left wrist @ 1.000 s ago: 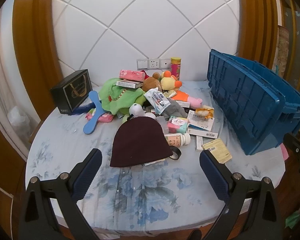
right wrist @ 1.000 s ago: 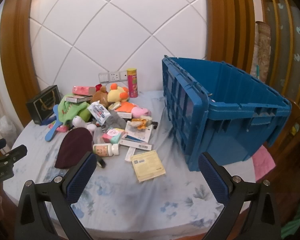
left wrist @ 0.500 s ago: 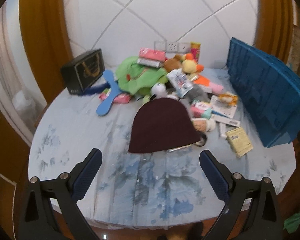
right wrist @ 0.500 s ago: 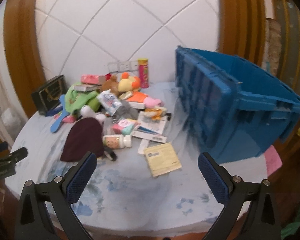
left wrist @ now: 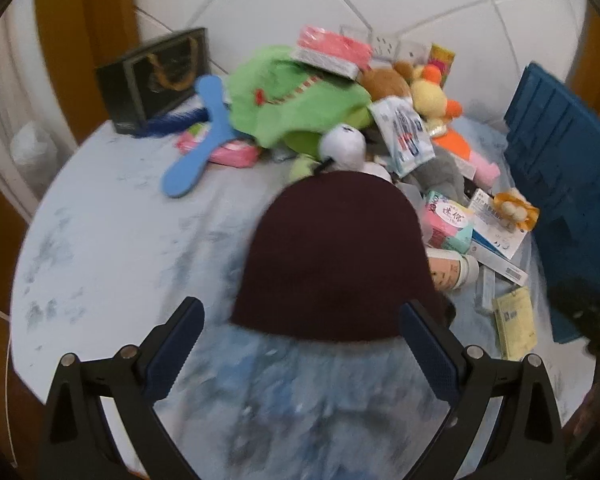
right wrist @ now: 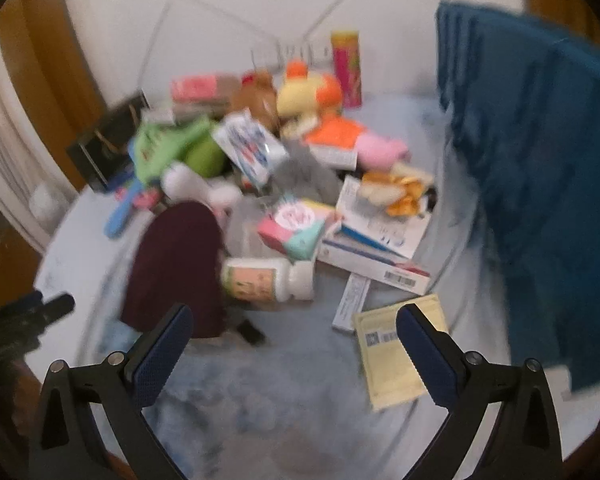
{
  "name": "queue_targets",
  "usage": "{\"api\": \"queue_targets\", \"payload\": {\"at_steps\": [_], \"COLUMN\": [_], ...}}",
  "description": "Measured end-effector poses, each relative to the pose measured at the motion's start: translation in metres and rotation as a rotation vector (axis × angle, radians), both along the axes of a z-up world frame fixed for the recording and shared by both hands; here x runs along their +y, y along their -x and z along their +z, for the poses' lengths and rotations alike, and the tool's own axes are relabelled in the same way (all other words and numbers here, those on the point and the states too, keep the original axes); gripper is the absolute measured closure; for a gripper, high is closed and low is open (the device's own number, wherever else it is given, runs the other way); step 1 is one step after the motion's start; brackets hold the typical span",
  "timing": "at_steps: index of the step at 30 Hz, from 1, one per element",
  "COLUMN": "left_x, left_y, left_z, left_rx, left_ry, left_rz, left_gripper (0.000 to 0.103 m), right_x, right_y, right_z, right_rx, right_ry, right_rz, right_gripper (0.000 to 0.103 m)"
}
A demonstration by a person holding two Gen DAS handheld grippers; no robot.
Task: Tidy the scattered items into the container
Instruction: 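Grasp the maroon beanie with the left tool while the right tool grasps the black tape roll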
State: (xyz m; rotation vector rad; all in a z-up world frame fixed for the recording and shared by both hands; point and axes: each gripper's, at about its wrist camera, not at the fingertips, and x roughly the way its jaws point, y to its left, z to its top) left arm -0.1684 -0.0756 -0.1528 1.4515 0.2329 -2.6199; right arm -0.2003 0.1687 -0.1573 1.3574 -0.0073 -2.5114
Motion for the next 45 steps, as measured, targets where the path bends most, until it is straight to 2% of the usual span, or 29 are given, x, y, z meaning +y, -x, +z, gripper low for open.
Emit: {"api": "queue_targets", "payload": {"at_steps": [3,5,9,13,14,16,19,21,22,23,25,29,34,36,37,38,40,43,45], "left_x": [0.022,0.036,0.047,0.058,0.06,0.056,0.042,0.025,0.016,0.003,-0.019,-0.062,-0.071,-0.07,-0.069,-0.071,-0.074,-0.08,-0.079], "left_y": [0.031,0.051,0.079,0.098,0.101,0.101,0.091,0.083,0.08,0.075,0.068,0.056,0.053,0.051,0.05,0.049,0.048,0.047,0.046], "left_z": [-0.02,-0.033,-0.047,-0.057,-0.061,-0.067,-0.06,-0.057,-0.056,-0.056,-0.06,-0.075,-0.075,-0.076,-0.077,-0.079,-0.082,-0.086,-0.088], "left_rx": [-0.042,-0.068,-0.083,-0.102,-0.11,-0.13,-0.108,-0.118,-0.123,-0.13,-0.151,-0.197,-0.178,-0.173,-0.176,-0.177,-0.177,-0.167,-0.159], "left_ry": [0.011,0.016,0.002,0.038,0.062,0.081,0.084,0.1,0.113,0.127,0.149,0.163,0.143,0.149,0.157,0.171,0.184,0.144,0.116], "left_rz": [-0.024,-0.037,-0.043,-0.08,-0.092,-0.116,-0.143,-0.139,-0.132,-0.12,-0.092,-0.03,-0.043,-0.046,-0.046,-0.037,-0.016,-0.018,-0.037], "left_gripper": [0.004,0.004,0.004,0.004,0.01,0.037,0.063,0.069,0.071,0.071,0.072,0.073,0.073,0.069,0.059,0.045,0.028,0.028,0.039], "right_x": [0.0,0.002,0.003,0.006,0.006,0.005,-0.002,-0.01,-0.016,-0.021,-0.03,-0.039,-0.054,-0.059,-0.061,-0.063,-0.064,-0.065,-0.066], "right_y": [0.024,0.038,0.055,0.066,0.069,0.074,0.075,0.075,0.074,0.074,0.074,0.074,0.056,0.048,0.043,0.038,0.029,0.02,0.017], "right_z": [-0.021,-0.032,-0.048,-0.059,-0.062,-0.068,-0.074,-0.076,-0.077,-0.077,-0.079,-0.081,-0.075,-0.076,-0.076,-0.076,-0.077,-0.083,-0.092], "right_rx": [-0.041,-0.076,-0.121,-0.152,-0.158,-0.175,-0.191,-0.197,-0.195,-0.192,-0.194,-0.197,-0.19,-0.197,-0.199,-0.197,-0.192,-0.201,-0.213], "right_ry": [-0.005,0.007,0.002,0.001,-0.002,-0.005,-0.005,-0.007,-0.013,-0.017,-0.014,-0.035,-0.043,-0.043,-0.047,-0.051,-0.061,-0.069,-0.073], "right_rz": [0.043,0.06,0.09,0.091,0.088,0.081,0.088,0.1,0.106,0.111,0.101,0.061,0.078,0.085,0.085,0.083,0.076,0.077,0.081], "right_gripper": [0.004,0.012,0.012,0.012,0.012,0.012,0.012,0.012,0.017,0.027,0.037,0.037,0.037,0.037,0.037,0.037,0.037,0.037,0.038]}}
